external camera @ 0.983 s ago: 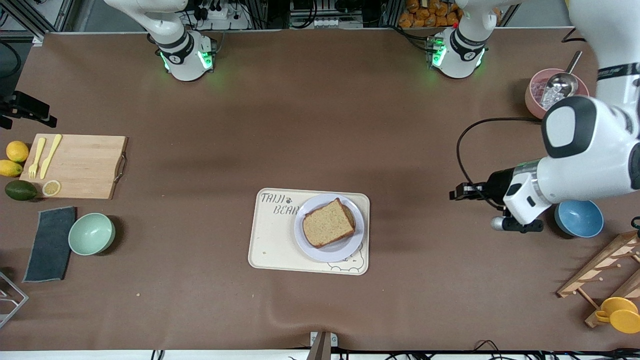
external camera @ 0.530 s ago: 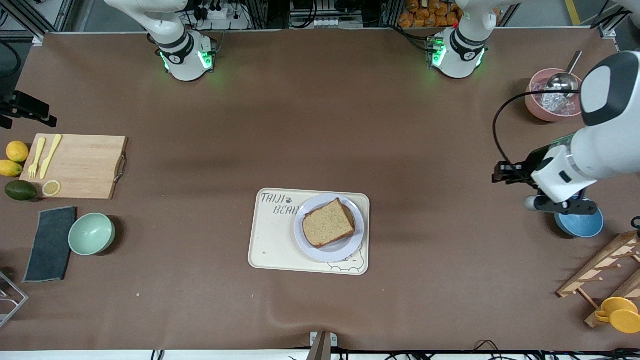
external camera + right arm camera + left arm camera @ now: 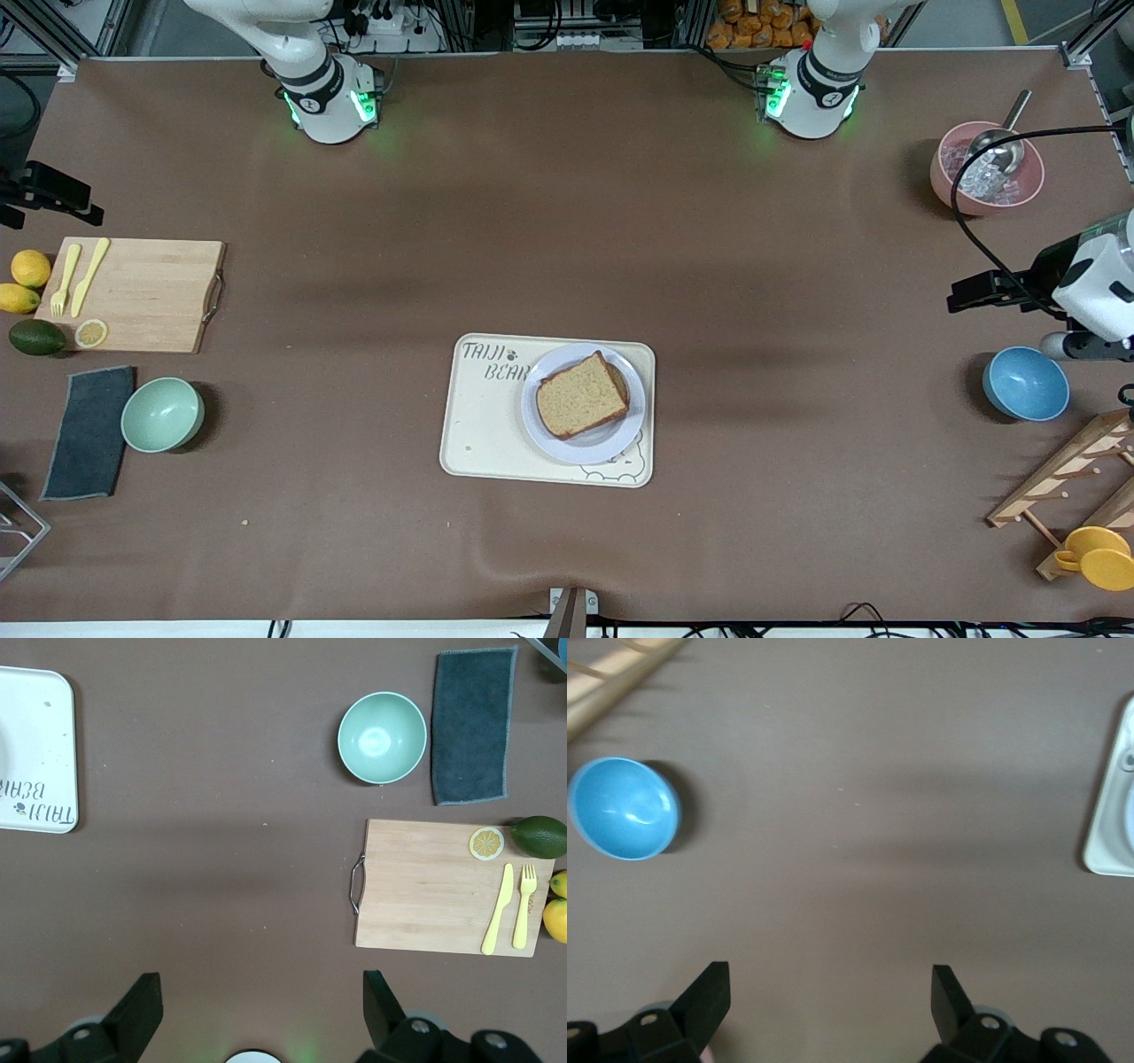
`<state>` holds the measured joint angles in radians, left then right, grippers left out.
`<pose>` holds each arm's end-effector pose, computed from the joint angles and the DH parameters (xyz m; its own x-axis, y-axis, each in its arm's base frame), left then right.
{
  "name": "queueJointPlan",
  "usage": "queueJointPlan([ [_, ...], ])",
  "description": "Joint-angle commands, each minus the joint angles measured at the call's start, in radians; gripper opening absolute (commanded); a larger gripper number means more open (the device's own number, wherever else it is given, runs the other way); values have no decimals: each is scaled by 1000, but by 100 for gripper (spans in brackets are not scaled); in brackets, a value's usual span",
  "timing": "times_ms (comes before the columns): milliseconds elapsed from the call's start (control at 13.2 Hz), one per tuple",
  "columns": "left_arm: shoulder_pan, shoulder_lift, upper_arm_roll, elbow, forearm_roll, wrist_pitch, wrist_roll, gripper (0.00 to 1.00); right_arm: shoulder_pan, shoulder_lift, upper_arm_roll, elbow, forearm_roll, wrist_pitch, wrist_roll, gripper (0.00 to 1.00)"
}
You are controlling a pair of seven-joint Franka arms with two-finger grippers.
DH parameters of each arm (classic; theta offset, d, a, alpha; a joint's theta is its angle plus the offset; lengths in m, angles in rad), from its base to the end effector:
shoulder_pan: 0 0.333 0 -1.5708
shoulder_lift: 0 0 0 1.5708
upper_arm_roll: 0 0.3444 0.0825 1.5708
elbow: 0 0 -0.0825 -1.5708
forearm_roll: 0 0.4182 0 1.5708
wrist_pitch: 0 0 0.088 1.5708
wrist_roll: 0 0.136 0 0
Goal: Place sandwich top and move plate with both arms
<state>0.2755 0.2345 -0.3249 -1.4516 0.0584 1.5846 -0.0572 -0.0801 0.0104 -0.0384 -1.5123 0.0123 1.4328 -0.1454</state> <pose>0.6569 -0.0033 0.5453 0.9959 0.0088 -0.0900 0.0098 -0.9999 0.0110 0.5715 -0.0661 0.6357 0.9958 0.0290 -0.0871 0.0269 -0.9993 -0.0248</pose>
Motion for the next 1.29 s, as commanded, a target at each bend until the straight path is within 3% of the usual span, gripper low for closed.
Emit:
queueJointPlan([
  [0, 19, -60, -8, -9, 34, -18, 7, 100, 5, -3, 0, 10, -6, -8, 0, 100],
  [378, 30, -122, -2, -6, 23, -34, 48, 100, 6, -3, 0, 10, -8, -6, 0, 100],
  [530, -8, -147, 53, -12, 14, -38, 50, 100, 5, -3, 0, 12, -8, -5, 0, 100],
  [832, -54, -191, 72, -45, -2, -69, 30, 100, -1, -3, -3, 7, -8, -8, -3, 100],
  [1059, -182, -199, 223, -53, -34, -71, 19, 100, 2, -1, -3, 9, -8, -6, -3, 100],
  [1210, -222, -205, 254, -70, -35, -72, 14, 100, 3, -3, -3, 9, -8, -9, -3, 100],
])
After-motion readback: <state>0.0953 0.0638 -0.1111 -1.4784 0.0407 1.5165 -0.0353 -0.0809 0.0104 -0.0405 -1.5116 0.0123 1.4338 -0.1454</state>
